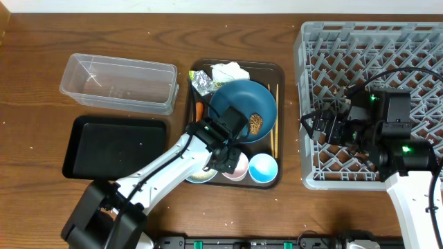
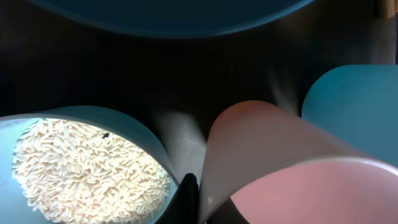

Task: Sort waste into correct bins and load items into the dishwasher rack
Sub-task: 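Lift the pink cup and pass it to the right gripper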

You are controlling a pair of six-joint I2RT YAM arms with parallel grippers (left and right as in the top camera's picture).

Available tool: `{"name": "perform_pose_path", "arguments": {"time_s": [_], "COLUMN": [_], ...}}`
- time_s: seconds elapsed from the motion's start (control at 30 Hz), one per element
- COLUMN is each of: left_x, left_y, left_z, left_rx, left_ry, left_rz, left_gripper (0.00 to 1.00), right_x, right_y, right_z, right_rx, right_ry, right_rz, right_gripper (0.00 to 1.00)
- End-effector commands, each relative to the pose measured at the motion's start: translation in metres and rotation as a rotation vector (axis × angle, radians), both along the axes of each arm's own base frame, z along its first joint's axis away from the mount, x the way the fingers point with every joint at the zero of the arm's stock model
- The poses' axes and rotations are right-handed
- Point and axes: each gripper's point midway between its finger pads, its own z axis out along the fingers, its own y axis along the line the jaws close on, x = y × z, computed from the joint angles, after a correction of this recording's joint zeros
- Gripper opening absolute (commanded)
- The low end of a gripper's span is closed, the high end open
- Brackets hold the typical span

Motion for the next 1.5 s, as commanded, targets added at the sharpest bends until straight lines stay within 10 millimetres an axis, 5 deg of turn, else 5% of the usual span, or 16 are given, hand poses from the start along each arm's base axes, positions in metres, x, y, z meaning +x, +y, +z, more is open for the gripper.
{"name": "perform_pose_path", "arguments": {"time_s": [0.0, 0.17, 0.4, 0.5, 0.7, 1.0, 1.3, 1.47], "left_x": [0.001, 0.004, 0.027, 0.029, 0.021, 0.004, 0.002, 0.002], "left_y": [-0.001, 0.006, 0.026, 0.018, 0.004, -0.006, -0.006, -0.006], "left_z": [0.015, 0.055, 0.139, 0.180, 0.250, 0.282, 0.283, 0.283], "left_rx": [-0.017, -0.056, -0.342, -0.606, -1.049, -1.224, -1.232, -1.233], "left_ry": [-0.024, -0.106, -0.279, -0.280, -0.219, -0.147, -0.130, -0.129], "left_rz": [0.000, 0.018, 0.182, 0.149, -0.017, -0.145, -0.141, -0.142], "left_gripper": [0.06, 0.06, 0.06, 0.06, 0.06, 0.06, 0.06, 0.06], "right_x": [0.003, 0.002, -0.003, -0.012, -0.056, -0.075, -0.077, -0.083], "right_y": [-0.003, -0.003, 0.015, 0.051, 0.114, 0.152, 0.184, 0.194], "right_z": [0.008, 0.007, 0.013, 0.038, 0.123, 0.159, 0.157, 0.158], "right_rx": [0.000, 0.000, 0.065, 0.251, 0.639, 0.677, 0.606, 0.598], "right_ry": [-0.016, -0.009, -0.027, -0.085, -0.353, -0.507, -0.545, -0.559], "right_rz": [-0.017, -0.016, 0.083, 0.264, 0.774, 0.997, 0.998, 1.018], "right_gripper": [0.99, 0.99, 0.96, 0.74, 0.73, 0.76, 0.75, 0.54]}}
